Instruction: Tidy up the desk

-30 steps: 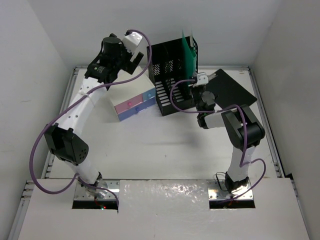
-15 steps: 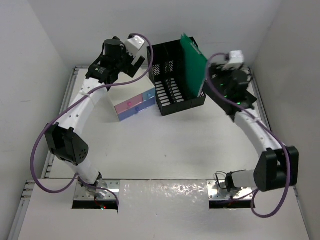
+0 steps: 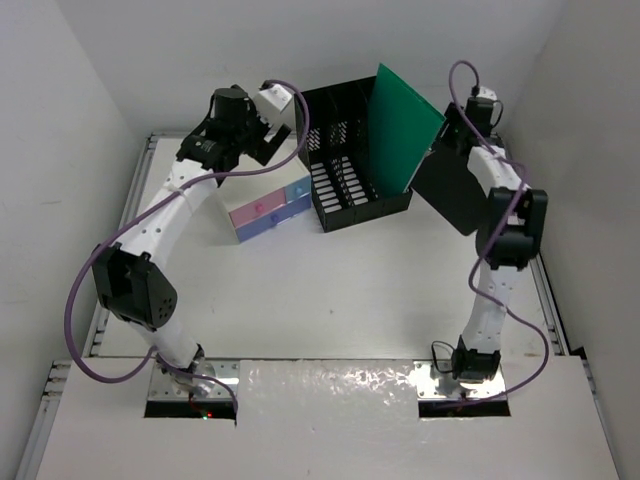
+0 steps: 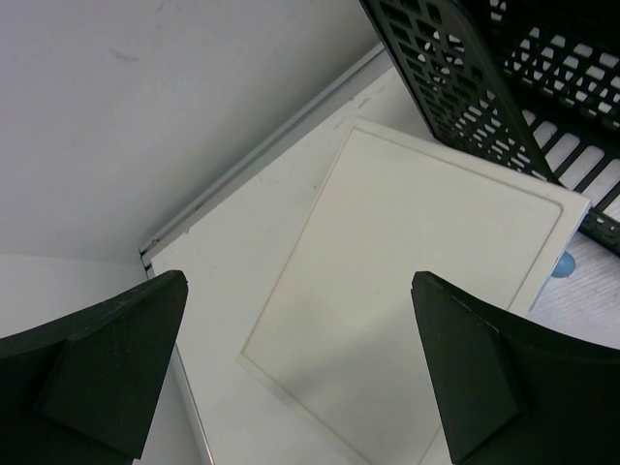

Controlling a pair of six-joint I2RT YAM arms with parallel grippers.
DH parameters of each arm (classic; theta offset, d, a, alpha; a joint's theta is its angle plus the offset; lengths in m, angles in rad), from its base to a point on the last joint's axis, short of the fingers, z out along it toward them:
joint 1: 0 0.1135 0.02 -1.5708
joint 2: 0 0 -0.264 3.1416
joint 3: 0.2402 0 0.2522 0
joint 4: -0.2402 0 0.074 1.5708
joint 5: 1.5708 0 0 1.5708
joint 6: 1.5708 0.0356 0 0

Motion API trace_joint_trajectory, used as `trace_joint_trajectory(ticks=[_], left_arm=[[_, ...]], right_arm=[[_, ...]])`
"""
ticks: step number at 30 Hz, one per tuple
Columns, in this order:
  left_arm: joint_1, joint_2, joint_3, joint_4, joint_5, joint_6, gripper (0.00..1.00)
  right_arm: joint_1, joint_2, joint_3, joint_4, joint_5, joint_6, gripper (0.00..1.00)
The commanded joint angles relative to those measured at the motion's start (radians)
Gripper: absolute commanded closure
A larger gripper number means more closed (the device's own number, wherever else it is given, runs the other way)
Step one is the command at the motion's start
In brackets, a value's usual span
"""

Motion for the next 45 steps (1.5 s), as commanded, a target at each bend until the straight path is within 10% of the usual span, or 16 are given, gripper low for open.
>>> trace_joint_trajectory(ticks=[1,15,33,45], left_arm=[[0.01,-0.042,-0.013,0.028,-0.024,0.012,0.0],[0.012,-0.011,-0.013,0.025,-0.047,0.037,0.0],[0.013,-0.074,-0.01,0.016,-0.027,0.038,0.0],[0.013,-0.201,-0.045,0.019,0.032,0.017,0.0]], right_arm=[[0.0,0.155,0.135,-0.06,0.087,0.114,0.36],[0.164,0.508,0.489,-0.053,0.348,-0.072,0.21],[0.109,0.624,0.603,-0.4,0.261,-0.204,0.55],[0.112,0.15,-0.118,-0.376,0.155,-0.383,0.67]])
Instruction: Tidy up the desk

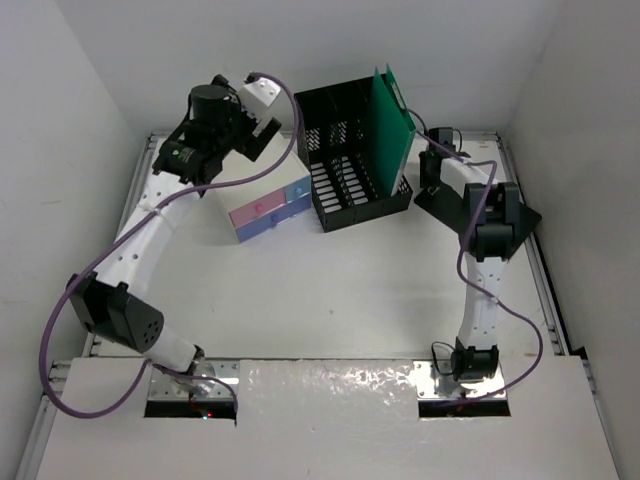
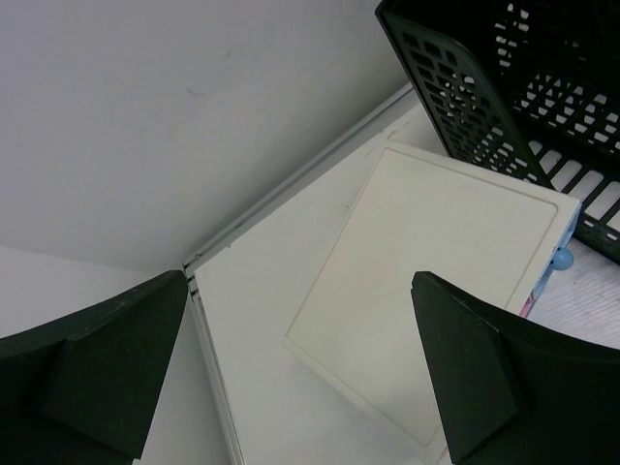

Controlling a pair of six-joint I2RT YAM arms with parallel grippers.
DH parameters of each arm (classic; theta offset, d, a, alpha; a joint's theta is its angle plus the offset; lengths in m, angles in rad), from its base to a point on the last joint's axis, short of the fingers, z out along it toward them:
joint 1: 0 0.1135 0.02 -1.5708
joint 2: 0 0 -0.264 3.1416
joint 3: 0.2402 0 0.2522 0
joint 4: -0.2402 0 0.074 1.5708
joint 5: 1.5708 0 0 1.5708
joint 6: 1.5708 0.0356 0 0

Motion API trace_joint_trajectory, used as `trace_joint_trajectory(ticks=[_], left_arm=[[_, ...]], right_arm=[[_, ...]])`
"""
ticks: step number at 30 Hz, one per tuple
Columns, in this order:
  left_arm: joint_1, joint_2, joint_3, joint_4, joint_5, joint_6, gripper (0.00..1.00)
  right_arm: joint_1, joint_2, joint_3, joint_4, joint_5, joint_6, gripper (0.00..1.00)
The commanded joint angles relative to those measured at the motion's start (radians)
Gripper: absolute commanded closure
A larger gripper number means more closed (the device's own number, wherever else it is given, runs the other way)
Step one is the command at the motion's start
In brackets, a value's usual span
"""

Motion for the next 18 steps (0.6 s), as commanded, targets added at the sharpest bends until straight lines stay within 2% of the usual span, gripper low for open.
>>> trace_joint_trajectory(ticks=[1,6,9,10,13,14,15,18], left_arm=[[0.013,-0.088,-0.027,0.03,0.039,-0.017,0.0],[0.01,-0.126,-0.061,0.007,0.092,-0.003,0.0],[0.006,-0.143,-0.08,-0.008,0.112,0.003,0.0],[0.004,-0.146,-0.086,-0.007,0.112,0.004,0.0],[0.004,-0.156,-0.109,0.0,0.139,0.008,0.0],[0.003,-0.157,-0.118,0.0,0.148,0.006,0.0],[0.003,-0.159,-0.12,0.0,0.153,0.006,0.01],[0.003,-0.165,-0.127,-0.008,0.171,0.003,0.0]], right_arm=[[0.005,-0.136,-0.266,-0.093,-0.028,-0.065,0.68],[0.01,-0.411,-0.525,-0.016,-0.166,-0.099,0.69],[0.01,-0.63,-0.692,0.025,-0.179,-0.081,0.66],[0.01,-0.658,-0.709,0.028,-0.162,-0.074,0.64],[0.01,-0.696,-0.741,0.05,-0.14,-0.048,0.54],[0.01,-0.684,-0.738,0.053,-0.14,-0.044,0.52],[0.01,-0.667,-0.717,0.041,-0.139,-0.024,0.45],[0.002,-0.579,-0.665,0.03,-0.14,0.007,0.34]])
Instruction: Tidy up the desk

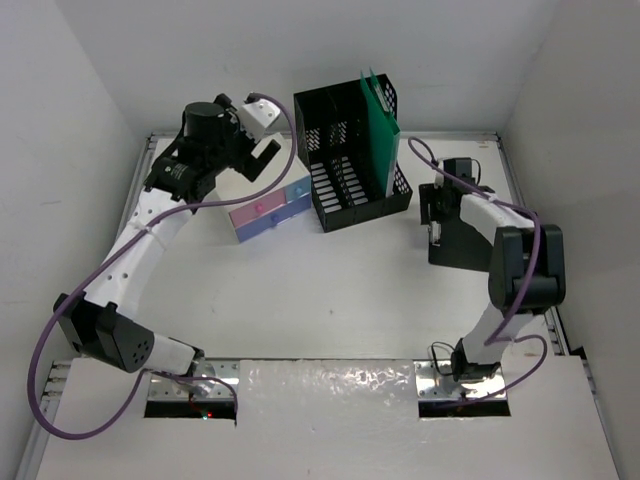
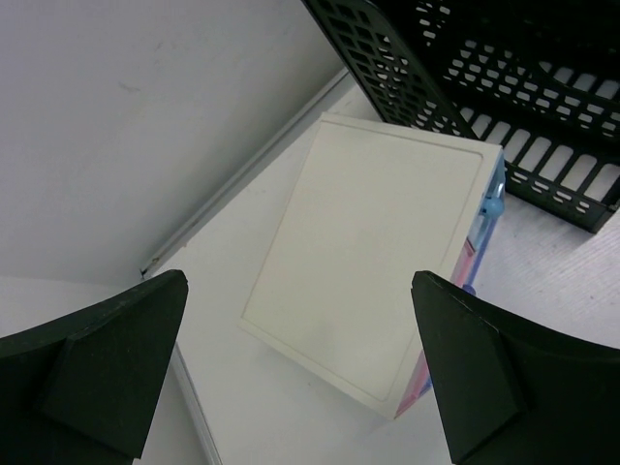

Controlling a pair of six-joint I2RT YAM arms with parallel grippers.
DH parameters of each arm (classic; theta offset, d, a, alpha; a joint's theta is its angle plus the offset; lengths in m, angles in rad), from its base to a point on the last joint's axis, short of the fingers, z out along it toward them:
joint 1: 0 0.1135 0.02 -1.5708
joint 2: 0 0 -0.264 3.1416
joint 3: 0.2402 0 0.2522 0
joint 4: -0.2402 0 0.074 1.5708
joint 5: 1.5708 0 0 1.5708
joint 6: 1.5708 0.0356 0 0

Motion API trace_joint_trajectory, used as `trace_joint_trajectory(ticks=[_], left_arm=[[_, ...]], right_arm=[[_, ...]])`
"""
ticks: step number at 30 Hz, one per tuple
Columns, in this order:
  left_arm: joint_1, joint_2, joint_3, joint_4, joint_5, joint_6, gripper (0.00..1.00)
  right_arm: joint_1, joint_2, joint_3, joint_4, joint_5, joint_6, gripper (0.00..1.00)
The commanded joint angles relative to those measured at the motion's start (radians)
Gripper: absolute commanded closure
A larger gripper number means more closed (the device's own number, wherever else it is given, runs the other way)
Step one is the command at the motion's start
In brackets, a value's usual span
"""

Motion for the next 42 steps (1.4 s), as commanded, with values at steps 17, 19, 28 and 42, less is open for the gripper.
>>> trace_joint_trajectory(ticks=[17,19,28,42], left_arm=[[-0.045,-0.073,-0.071,-0.016,0.171,0.065,0.0],[-0.08,-0.079,-0.103,-0.024,0.177,0.091,0.0],[-0.4,-0.077,-0.282,0.062,0.054,0.2,0.0],[-0.638,0.107,-0.245,0.173,-0.209,0.724,0.0]], right_arm=[[-0.01,0.134,-0.004,-0.052,-0.063,-0.038,1.0],[-0.011,0.077,-0.027,-0.068,-0.14,-0.06,1.0],[-0.008,-0.241,-0.074,-0.302,-0.335,-0.137,1.0],[0.056,-0.523,0.075,-0.634,-0.632,-0.172,1.0]])
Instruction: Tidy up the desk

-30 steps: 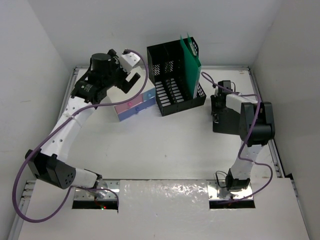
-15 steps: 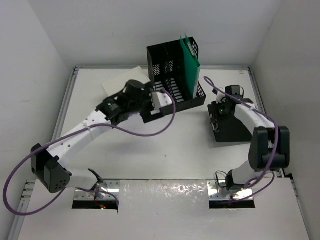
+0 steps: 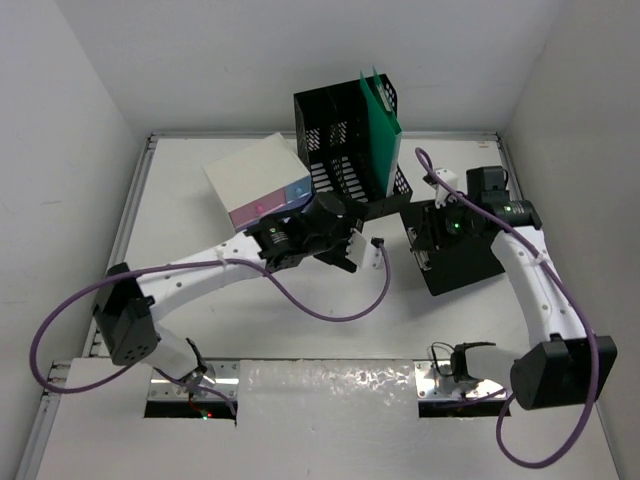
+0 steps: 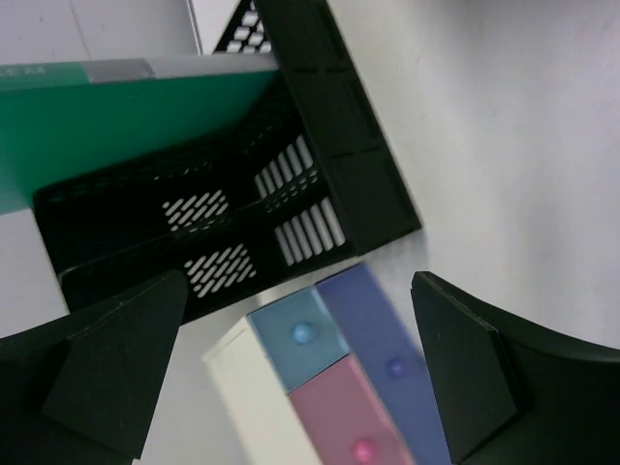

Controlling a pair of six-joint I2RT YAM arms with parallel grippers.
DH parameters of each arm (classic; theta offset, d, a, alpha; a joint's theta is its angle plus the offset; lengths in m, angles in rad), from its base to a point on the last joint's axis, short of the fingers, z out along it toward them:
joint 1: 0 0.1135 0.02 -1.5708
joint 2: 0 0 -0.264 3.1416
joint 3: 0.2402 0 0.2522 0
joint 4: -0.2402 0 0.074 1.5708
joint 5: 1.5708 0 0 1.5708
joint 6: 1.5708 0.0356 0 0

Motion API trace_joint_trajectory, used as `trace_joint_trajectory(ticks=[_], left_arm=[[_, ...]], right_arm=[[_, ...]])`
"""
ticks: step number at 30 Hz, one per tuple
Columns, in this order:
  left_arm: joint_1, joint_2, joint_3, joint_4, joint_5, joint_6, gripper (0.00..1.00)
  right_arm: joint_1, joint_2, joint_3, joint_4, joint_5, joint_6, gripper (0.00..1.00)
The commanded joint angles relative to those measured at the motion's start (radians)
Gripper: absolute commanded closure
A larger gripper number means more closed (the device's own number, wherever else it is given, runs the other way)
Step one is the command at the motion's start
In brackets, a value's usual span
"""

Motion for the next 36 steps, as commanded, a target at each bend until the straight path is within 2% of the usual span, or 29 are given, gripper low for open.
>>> trace_joint_trajectory(ticks=[1,5,7,10,12,20,25,30,32,33,36], left_arm=[[-0.036,0.023,0.026,0.08,-0.146,0.205,0.0],[-0.05,-0.017,0.054,0.121,-0.207,0.345,0.0],[-0.05,-0.028,0.068,0.131,-0.198,0.461,0.0],[-0.05,-0.08,0.004,0.192,-0.09,0.672,0.0],[-0.05,-0.099,-0.043,0.211,0.001,0.737,0.0],[-0.06,-0.063,0.042,0.114,0.204,0.781,0.0],[-0.073,0.012,0.135,0.147,0.213,0.759,0.0],[-0.083,0.044,0.134,0.14,0.236,0.801,0.01],[-0.094,0.061,0.134,0.128,0.23,0.801,0.04],[-0.099,0.069,0.144,0.121,0.228,0.796,0.15],[-0.105,0.096,0.173,0.085,0.225,0.785,0.3]], right_arm=[[0.01,-0.046,0.066,-0.06,-0.105,-0.027,1.0],[0.03,-0.032,0.118,-0.123,-0.134,-0.035,1.0],[0.041,-0.041,0.139,-0.123,-0.167,-0.036,1.0],[0.06,-0.064,0.158,-0.137,-0.178,-0.047,1.0],[0.064,-0.086,0.156,-0.152,-0.193,-0.067,1.0],[0.078,-0.135,0.139,-0.128,-0.224,-0.064,1.0],[0.099,-0.149,0.124,-0.112,-0.239,-0.062,1.0],[0.106,-0.162,0.11,-0.088,-0.242,-0.05,1.0],[0.107,-0.17,0.112,-0.079,-0.256,-0.045,1.0],[0.112,-0.172,0.115,-0.074,-0.268,-0.042,1.0],[0.115,-0.184,0.121,-0.072,-0.271,-0.042,1.0]])
